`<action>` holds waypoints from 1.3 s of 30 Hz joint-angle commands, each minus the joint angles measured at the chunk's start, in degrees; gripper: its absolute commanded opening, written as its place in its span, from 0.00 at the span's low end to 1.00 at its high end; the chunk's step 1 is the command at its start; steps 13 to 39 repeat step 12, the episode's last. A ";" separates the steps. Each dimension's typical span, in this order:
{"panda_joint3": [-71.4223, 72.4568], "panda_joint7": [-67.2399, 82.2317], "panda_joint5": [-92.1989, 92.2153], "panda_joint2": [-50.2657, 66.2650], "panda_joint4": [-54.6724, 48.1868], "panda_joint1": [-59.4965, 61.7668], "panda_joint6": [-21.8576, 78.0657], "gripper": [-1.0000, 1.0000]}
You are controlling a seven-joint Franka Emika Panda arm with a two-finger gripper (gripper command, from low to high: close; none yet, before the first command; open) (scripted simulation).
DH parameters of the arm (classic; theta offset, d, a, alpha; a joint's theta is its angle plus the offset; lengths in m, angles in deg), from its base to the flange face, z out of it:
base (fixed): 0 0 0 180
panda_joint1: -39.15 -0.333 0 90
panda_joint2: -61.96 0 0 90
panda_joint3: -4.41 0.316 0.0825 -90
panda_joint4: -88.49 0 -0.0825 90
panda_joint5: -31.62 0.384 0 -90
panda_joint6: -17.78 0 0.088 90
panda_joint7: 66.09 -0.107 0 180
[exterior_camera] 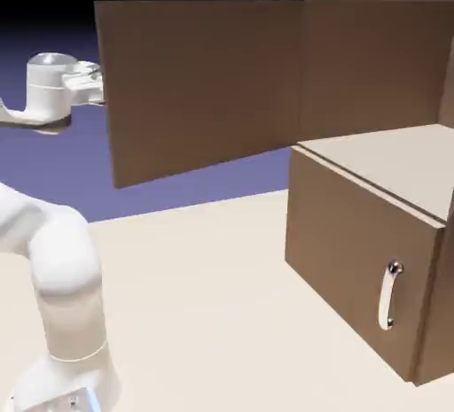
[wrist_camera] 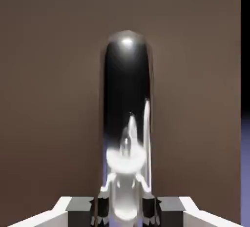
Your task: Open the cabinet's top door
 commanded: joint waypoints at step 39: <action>17.10 4.02 4.96 -2.46 -20.60 24.92 10.96 0.00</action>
